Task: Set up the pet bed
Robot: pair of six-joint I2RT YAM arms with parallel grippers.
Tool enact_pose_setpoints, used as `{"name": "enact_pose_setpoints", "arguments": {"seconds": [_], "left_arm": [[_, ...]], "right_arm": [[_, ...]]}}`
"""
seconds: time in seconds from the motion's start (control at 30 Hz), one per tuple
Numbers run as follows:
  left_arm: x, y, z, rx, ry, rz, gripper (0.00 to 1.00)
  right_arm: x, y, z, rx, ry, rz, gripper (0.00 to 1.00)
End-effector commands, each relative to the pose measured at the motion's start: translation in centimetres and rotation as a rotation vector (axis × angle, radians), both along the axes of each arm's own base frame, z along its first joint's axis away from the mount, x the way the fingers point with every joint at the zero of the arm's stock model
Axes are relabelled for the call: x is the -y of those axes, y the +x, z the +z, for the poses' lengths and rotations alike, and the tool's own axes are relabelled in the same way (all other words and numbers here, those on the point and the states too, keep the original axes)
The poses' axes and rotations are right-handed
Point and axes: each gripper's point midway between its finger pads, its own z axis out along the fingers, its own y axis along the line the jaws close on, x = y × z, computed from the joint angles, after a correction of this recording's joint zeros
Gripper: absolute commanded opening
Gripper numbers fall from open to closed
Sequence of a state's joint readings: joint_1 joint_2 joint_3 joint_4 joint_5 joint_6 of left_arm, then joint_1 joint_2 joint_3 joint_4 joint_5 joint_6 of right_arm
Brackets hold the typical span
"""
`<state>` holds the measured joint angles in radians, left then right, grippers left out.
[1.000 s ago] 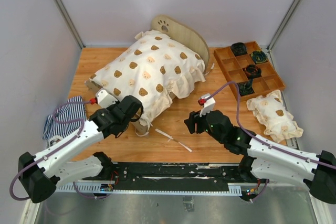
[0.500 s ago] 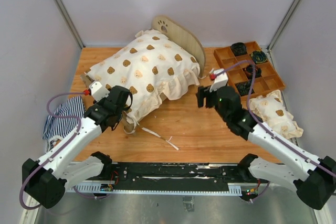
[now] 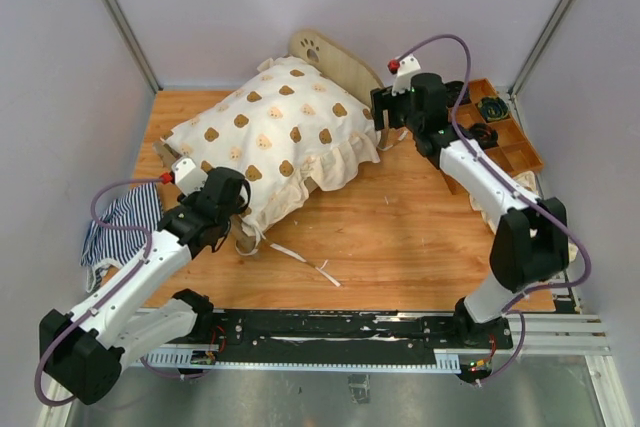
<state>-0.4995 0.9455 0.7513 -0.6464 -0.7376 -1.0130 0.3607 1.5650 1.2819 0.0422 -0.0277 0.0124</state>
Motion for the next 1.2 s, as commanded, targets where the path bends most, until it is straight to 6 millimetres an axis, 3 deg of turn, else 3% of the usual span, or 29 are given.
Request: {"name": "enact_pose_setpoints", "arguments": {"seconds": [0.0, 0.17, 0.27, 0.4, 0.53, 0.63, 0.77, 0.83, 0.9, 1.0, 1.17], "left_arm": [[1.0, 0.2, 0.1, 0.025, -0.046, -0.050, 0.59], [1.2, 0.1, -0.3, 0.004, -0.031, -0.076, 0.59], [1.2, 0.1, -0.3, 0.000, -0.027, -0.086, 0.59], [1.5, 0.2, -0.3, -0.011, -0.024, -0.102, 0.58], [1.2, -0.1, -0.7, -0.030, -0.015, -0.089, 0.57], [1.5, -0.1, -0.8, -0.036, -0.030, -0.093, 0.57], [2.7, 0.7, 0.1, -0.005, -0.070, -0.135, 0.57], [3.2, 1.7, 0.8, 0.033, -0.073, -0.153, 0.58], [3.5, 2.1, 1.3, 0.027, -0.062, -0.166, 0.61], [2.5, 2.3, 2.6, 0.019, -0.002, -0.130, 0.68], [1.2, 1.5, 5.7, 0.070, 0.079, -0.171, 0.82]], "right_arm": [[-1.0, 4.1, 1.8, 0.082, -0.059, 0.071, 0.77], [-0.2, 7.1, -1.5, 0.008, -0.186, 0.028, 0.73], [-0.4, 7.3, -2.0, 0.008, -0.228, 0.061, 0.57], [-0.1, 5.6, -1.0, 0.024, -0.241, 0.093, 0.26], [2.1, 2.9, -0.2, 0.036, -0.277, 0.038, 0.07], [3.5, 0.9, -0.4, 0.036, -0.291, 0.023, 0.01], [4.9, -0.7, -0.7, 0.042, -0.277, -0.005, 0.02], [5.6, -0.5, -1.1, 0.025, -0.258, -0.024, 0.10], [6.1, -0.6, -1.0, -0.011, -0.240, -0.057, 0.27], [5.9, -2.1, -0.7, -0.097, -0.183, -0.068, 0.48], [5.6, -6.1, -0.8, -0.175, 0.001, -0.123, 0.53]]}}
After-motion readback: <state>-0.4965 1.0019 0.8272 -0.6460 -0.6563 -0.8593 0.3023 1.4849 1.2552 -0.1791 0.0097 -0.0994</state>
